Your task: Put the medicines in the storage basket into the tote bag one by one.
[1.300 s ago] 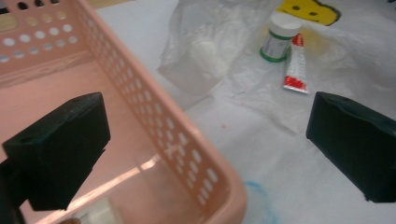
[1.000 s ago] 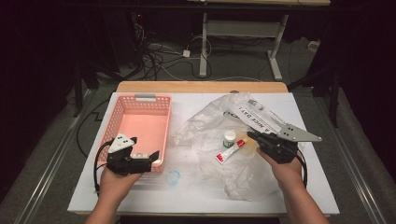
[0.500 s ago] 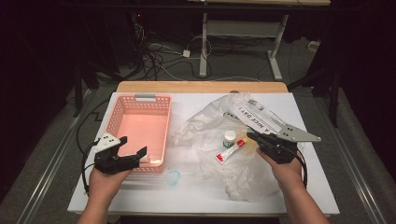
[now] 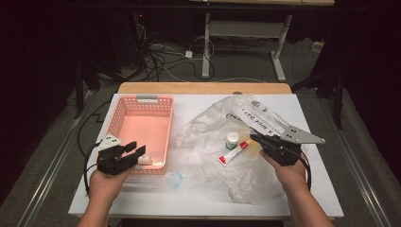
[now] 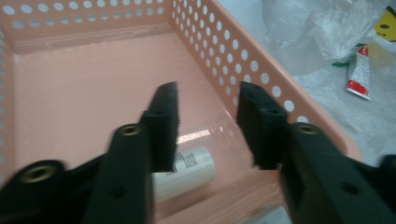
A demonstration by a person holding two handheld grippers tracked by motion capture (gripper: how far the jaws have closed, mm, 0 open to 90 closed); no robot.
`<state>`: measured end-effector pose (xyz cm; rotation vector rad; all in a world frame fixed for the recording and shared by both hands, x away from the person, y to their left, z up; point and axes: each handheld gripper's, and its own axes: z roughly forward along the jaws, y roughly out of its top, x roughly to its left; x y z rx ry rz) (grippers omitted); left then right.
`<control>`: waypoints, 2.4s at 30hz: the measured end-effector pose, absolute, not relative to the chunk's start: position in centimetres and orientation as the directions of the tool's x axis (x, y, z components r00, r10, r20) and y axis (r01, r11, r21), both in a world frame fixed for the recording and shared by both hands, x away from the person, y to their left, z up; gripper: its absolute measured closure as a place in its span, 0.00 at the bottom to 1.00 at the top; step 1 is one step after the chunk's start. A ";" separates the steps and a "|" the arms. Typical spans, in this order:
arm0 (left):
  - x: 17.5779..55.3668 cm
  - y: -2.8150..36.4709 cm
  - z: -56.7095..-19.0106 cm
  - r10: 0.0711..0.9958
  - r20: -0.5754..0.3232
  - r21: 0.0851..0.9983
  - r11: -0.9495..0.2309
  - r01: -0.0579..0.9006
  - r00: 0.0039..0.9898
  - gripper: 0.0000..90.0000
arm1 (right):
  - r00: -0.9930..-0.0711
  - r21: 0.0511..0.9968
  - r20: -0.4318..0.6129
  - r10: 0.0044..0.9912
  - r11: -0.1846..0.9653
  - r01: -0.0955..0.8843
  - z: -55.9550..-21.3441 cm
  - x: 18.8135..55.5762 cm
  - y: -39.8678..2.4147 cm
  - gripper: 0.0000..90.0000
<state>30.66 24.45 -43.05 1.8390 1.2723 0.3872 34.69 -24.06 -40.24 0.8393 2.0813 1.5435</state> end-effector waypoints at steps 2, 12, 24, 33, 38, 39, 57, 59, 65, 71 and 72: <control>30.7 24.5 -43.1 0.876 -0.197 0.779 -0.133 0.612 0.441 0.75 | -0.732 0.953 0.025 0.681 0.204 0.222 -40.3 34.7 -24.0 1.00; 31.0 25.2 -43.1 0.865 -0.232 0.780 -0.108 0.617 0.445 0.98 | -0.727 0.956 0.027 0.687 0.195 0.219 -40.0 34.8 -24.4 1.00; 33.2 24.4 -43.5 0.852 -0.224 0.693 -0.201 0.693 0.472 0.98 | -0.715 0.958 0.033 0.698 0.183 0.223 -39.9 34.6 -24.8 1.00; 34.1 23.6 -43.4 0.844 -0.193 0.589 -0.308 0.747 0.501 0.98 | -0.716 0.957 0.029 0.698 0.188 0.222 -39.9 34.6 -24.8 1.00; 34.6 23.3 -43.3 0.833 -0.198 0.535 -0.349 0.769 0.516 0.98 | -0.715 0.958 0.030 0.698 0.184 0.219 -39.8 34.6 -24.9 1.00; 34.7 23.3 -43.3 0.829 -0.202 0.521 -0.359 0.774 0.521 0.98 | -0.716 0.958 0.029 0.698 0.184 0.219 -39.8 34.6 -24.9 1.00; 35.8 22.5 -43.1 0.776 -0.261 0.411 -0.449 0.794 0.574 0.98 | -0.718 0.956 0.036 0.695 0.186 0.228 -40.0 34.7 -24.7 1.00; 35.9 22.3 -43.0 0.766 -0.267 0.403 -0.463 0.790 0.585 0.98 | -0.719 0.956 0.030 0.695 0.189 0.223 -40.0 34.6 -24.7 1.00; 36.5 22.5 -43.1 0.785 -0.259 0.344 -0.469 0.814 0.562 0.98 | -0.719 0.955 0.031 0.694 0.192 0.226 -40.0 34.6 -24.6 1.00; 37.1 23.6 -43.3 0.807 -0.279 0.281 -0.450 0.848 0.521 0.98 | -0.717 0.954 0.029 0.697 0.193 0.227 -40.0 34.6 -24.7 1.00; 37.1 23.7 -43.3 0.809 -0.280 0.272 -0.449 0.851 0.517 0.98 | -0.716 0.955 0.032 0.697 0.190 0.227 -40.0 34.6 -24.8 1.00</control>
